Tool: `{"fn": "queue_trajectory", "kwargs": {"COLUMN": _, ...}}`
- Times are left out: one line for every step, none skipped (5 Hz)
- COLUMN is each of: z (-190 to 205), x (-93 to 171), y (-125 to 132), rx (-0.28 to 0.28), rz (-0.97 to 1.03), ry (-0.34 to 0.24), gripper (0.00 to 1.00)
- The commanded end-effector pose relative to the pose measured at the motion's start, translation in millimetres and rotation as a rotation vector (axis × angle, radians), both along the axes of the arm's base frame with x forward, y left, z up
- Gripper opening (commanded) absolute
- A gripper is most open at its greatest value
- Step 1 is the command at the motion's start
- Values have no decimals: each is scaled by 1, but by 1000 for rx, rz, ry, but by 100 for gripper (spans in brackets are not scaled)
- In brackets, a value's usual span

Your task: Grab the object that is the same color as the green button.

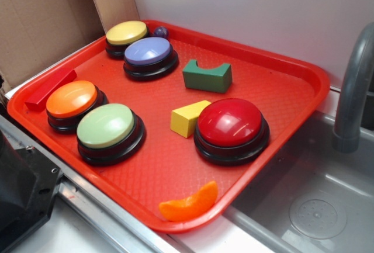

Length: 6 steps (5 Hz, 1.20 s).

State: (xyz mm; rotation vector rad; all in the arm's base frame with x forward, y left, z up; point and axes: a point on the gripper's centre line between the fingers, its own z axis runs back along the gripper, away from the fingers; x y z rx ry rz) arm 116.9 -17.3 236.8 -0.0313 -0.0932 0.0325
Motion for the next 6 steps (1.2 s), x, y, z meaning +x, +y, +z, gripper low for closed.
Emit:
{"fn": "queue_trajectory", "kwargs": {"z": 0, "x": 0, "y": 0, "rx": 0, "rz": 0, "ry": 0, "gripper": 100}}
{"fn": "queue_trajectory", "kwargs": {"z": -16, "x": 17, "y": -7, "rx": -36, "rz": 126, "ry": 39, "gripper": 100}}
{"fn": "queue_trajectory", "kwargs": {"z": -29, "x": 31, "y": -7, "rx": -120, "rz": 339, "ry": 31, "gripper": 100}}
{"fn": "queue_trajectory", "kwargs": {"z": -45, "x": 51, "y": -7, "rx": -99, "rz": 469, "ry": 56, "gripper": 100}}
{"fn": "queue_trajectory", "kwargs": {"z": -71, "x": 82, "y": -1, "rx": -112, "rz": 717, "ry": -5, "gripper": 100}}
{"fn": "queue_trajectory", "kwargs": {"z": -90, "x": 102, "y": 4, "rx": -106, "rz": 941, "ry": -55, "gripper": 100}}
